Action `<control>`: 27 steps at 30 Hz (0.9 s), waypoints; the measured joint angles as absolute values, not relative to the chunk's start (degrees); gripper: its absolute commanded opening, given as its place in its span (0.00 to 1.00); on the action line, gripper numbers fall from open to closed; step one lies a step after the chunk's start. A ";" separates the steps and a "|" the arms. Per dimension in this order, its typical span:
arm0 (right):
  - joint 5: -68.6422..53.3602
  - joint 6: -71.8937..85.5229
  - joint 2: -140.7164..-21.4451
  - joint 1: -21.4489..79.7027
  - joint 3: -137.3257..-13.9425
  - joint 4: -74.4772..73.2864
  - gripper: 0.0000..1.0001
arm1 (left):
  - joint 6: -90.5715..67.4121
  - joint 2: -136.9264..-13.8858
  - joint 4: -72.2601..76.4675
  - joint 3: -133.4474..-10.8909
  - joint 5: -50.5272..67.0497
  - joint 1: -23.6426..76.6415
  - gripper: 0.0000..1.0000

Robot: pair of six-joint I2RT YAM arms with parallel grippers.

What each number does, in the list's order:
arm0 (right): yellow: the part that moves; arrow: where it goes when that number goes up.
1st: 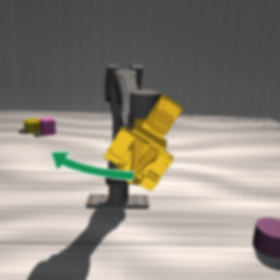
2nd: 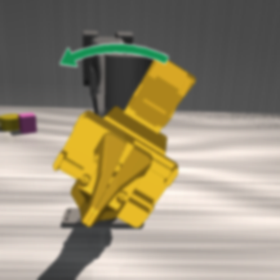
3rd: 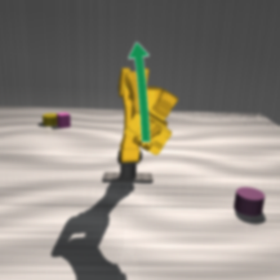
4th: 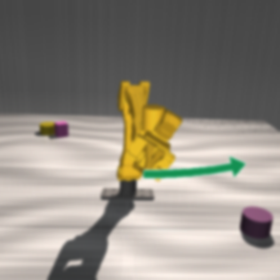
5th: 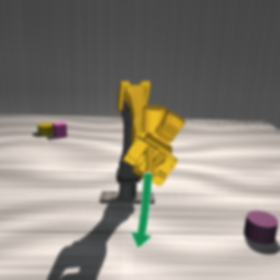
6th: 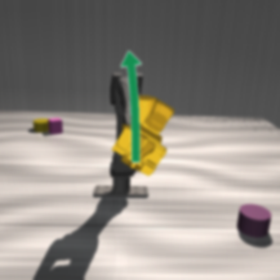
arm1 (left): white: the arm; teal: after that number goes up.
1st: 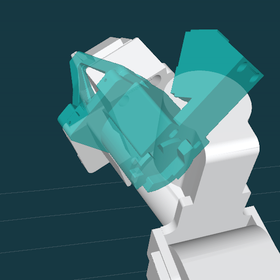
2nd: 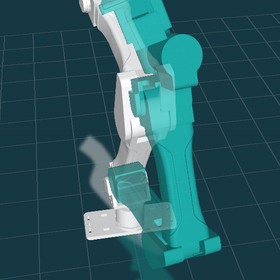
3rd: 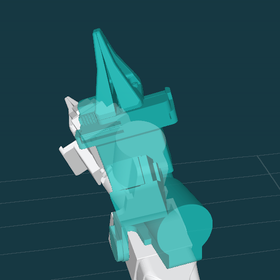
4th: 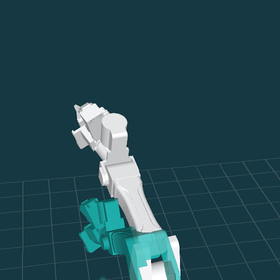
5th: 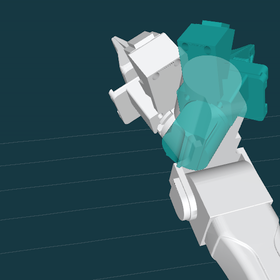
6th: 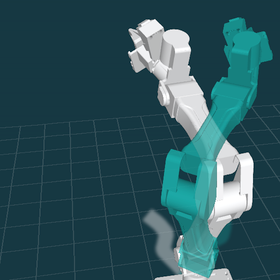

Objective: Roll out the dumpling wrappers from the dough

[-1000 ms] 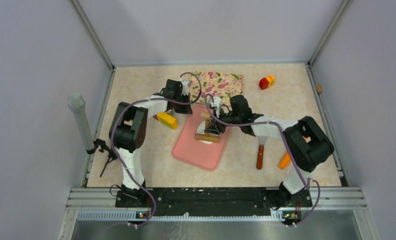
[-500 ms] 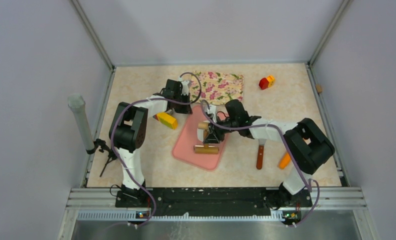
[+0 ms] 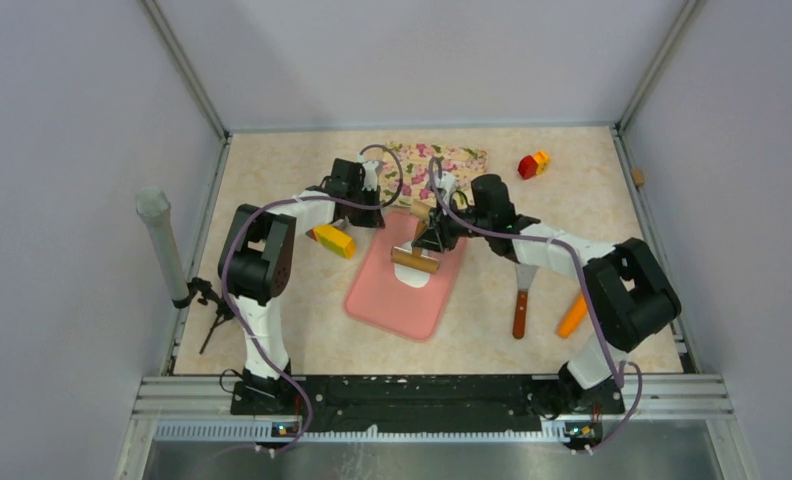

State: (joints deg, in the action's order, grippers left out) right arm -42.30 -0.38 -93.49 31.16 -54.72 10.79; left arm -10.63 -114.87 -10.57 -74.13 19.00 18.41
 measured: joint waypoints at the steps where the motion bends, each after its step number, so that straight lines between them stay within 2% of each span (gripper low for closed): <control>1: -41.30 -0.30 -93.67 31.09 -54.39 11.77 0.00 | -10.61 -114.87 -10.57 -74.13 19.00 18.41 0.00; 7: -39.42 -1.13 -98.54 30.96 -50.96 15.25 0.00 | -10.63 -114.85 -10.39 -74.04 19.00 18.41 0.00; 27: -42.76 -9.28 -96.12 34.41 -49.41 12.69 0.00 | -10.66 -114.72 -10.04 -73.76 18.92 18.44 0.00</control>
State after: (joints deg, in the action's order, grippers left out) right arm -42.76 -9.28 -96.12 34.41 -49.41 12.69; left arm -10.66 -114.72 -10.04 -73.76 18.92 18.44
